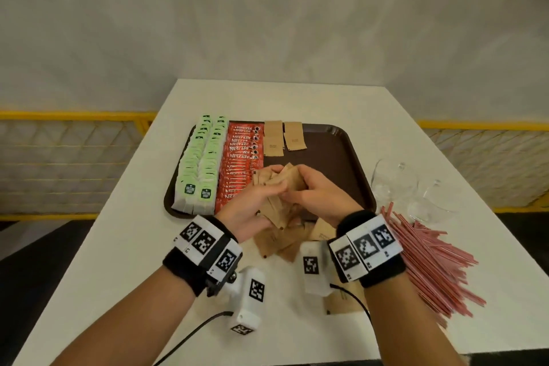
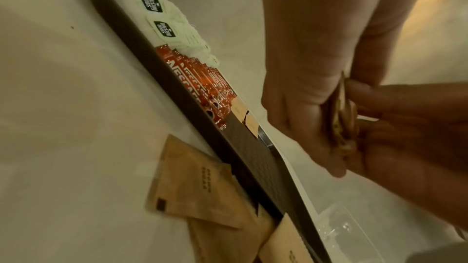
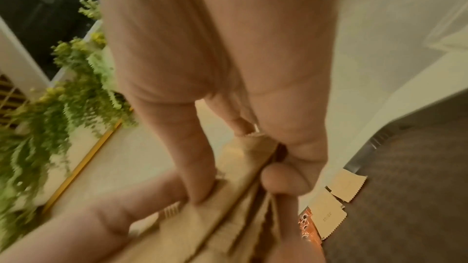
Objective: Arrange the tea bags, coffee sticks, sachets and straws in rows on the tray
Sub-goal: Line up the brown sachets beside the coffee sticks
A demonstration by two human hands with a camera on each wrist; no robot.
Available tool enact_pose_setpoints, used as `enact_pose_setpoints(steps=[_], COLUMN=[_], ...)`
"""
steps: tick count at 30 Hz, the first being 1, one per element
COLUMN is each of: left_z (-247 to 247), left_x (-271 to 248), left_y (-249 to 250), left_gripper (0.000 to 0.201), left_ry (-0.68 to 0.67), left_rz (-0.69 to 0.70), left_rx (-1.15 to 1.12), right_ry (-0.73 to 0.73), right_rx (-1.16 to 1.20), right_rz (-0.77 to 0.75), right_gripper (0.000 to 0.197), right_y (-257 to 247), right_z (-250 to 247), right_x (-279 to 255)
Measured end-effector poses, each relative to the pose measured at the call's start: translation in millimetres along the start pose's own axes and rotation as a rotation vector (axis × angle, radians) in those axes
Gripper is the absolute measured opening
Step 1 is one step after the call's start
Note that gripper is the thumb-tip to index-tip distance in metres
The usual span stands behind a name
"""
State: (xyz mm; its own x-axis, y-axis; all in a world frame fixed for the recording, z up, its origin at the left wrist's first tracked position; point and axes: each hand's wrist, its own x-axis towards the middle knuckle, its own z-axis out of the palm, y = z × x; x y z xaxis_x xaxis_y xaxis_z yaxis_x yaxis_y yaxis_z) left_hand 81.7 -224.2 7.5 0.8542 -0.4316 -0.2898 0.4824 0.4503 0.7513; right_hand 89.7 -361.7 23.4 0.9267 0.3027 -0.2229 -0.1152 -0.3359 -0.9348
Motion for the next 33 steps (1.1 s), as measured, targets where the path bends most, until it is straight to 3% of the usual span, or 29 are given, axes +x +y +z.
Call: enact_pose_setpoints(steps=[3, 7, 12, 17, 23, 28, 33], left_z=[1.0, 0.9, 0.6, -6.4, -18.1, -18.7, -19.9], left_x=[0.5, 1.1, 1.1, -0.3, 3.1, 1.3, 3.7], left_y=[2.9, 0.6, 1.5, 4.0, 0.9, -0.4, -0.2], left_gripper=[0.023, 0.021, 0.023, 0.031, 0.056, 0.037, 0.039], left_ry=[0.014, 0.028, 0.011, -0.025, -0.001, -0.003, 0.028], left_rz=[0.015, 0.064, 0.147, 0.212, 0.232, 0.302, 0.312], left_rx=[-0.107, -0.252, -0.298, -0.247, -0.179, -0.138, -0.126], right_ry=[0.043, 0.191, 0.173, 0.186, 0.106, 0.132, 0.078], right_rx=[-0.096, -0.343, -0.01, 0.175, 0.291, 0.315, 0.264], right_rz=[-0.043, -0.025, -0.177, -0.241, -0.18, -0.14, -0.097], right_gripper=[0.024, 0.044, 0.048, 0.028, 0.034, 0.034, 0.027], right_y=[-0.2, 2.0, 4.7, 2.5, 4.0, 5.0, 3.0], right_z=[7.4, 5.8, 3.8, -0.2, -2.7, -10.7, -23.7], right_x=[3.1, 6.5, 2.4, 2.2, 6.9, 10.8, 12.8])
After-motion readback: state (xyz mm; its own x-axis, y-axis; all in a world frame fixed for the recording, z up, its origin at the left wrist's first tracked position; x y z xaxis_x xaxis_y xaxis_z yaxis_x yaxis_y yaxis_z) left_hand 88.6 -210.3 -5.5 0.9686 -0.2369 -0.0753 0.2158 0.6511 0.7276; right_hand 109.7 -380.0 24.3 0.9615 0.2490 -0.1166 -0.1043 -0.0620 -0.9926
